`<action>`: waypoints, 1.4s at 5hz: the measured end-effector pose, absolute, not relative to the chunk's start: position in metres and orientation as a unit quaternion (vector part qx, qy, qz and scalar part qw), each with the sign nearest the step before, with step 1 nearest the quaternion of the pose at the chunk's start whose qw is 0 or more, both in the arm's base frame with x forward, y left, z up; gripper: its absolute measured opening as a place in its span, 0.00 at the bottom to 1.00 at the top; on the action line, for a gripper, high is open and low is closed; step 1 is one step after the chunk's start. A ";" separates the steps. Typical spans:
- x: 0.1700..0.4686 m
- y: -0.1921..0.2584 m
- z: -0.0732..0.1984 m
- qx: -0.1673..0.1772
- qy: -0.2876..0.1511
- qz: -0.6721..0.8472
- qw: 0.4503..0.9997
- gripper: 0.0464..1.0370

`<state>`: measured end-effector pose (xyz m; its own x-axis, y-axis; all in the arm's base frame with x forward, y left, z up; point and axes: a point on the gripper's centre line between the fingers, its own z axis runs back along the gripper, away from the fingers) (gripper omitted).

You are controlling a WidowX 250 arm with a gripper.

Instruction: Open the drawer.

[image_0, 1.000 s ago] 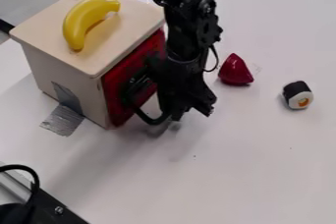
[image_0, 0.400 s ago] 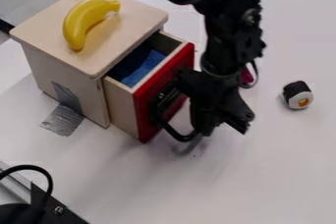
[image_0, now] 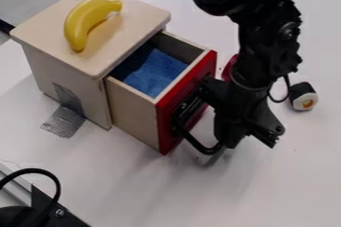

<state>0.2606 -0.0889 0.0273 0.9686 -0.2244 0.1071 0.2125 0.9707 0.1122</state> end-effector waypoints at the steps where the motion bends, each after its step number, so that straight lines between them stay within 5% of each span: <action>1: 0.262 -0.094 0.028 0.046 -0.057 -0.107 0.992 0.07; 5: 0.262 -0.109 0.029 0.039 -0.049 -0.108 0.992 0.09; 7: 0.269 -0.114 0.052 0.037 -0.069 -0.128 0.989 0.62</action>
